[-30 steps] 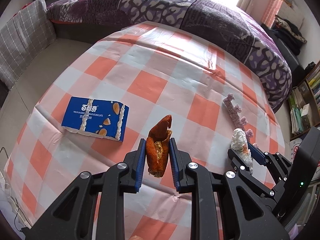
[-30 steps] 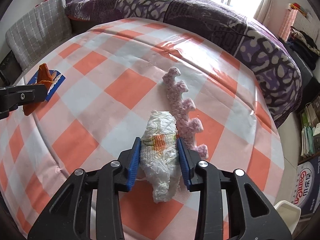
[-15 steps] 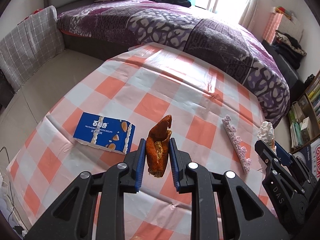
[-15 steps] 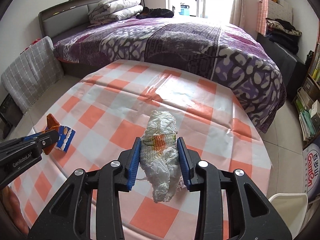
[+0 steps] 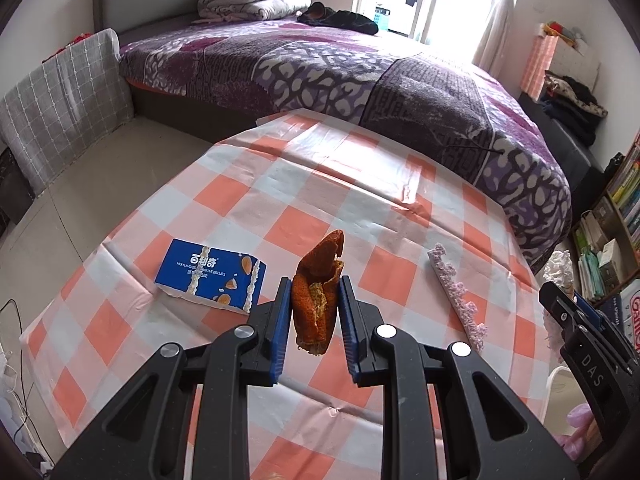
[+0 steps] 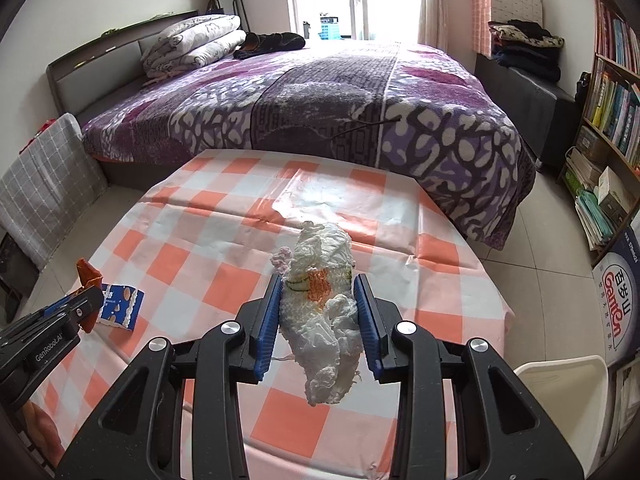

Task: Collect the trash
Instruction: 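Drop the tissue into the bin with the right gripper while left gripper drops the orange peel in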

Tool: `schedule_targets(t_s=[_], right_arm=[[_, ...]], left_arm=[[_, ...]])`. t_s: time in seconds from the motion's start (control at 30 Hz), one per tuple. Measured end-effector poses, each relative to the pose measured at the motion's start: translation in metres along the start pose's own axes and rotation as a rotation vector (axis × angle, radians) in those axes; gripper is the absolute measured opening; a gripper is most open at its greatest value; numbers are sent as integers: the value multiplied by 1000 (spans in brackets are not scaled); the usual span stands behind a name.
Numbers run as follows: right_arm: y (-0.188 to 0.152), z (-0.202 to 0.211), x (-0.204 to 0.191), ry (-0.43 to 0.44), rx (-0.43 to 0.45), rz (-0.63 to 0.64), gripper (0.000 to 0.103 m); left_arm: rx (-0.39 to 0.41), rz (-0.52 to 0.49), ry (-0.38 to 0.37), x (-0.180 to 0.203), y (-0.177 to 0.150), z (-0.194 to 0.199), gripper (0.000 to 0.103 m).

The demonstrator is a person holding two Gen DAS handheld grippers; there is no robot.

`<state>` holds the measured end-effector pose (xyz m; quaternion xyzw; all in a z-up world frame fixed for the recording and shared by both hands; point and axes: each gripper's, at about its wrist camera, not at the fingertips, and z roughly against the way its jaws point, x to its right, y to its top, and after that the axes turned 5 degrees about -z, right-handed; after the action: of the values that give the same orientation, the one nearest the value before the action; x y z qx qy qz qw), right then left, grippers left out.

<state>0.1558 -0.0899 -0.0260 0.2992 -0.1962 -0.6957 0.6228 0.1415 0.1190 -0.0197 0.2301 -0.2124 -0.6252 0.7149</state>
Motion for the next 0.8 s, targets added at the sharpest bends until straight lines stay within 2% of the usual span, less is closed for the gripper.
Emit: schedule_targets(t_s=[0.37,0.8], right_arm=[[-3,36,39,-120,37,-25,35],[-23,50,92,-182,32,-119,35]], left_arm=[[32,-57,-33,30,-9,18,24],[37,-153,-44,76,-26,22,24]])
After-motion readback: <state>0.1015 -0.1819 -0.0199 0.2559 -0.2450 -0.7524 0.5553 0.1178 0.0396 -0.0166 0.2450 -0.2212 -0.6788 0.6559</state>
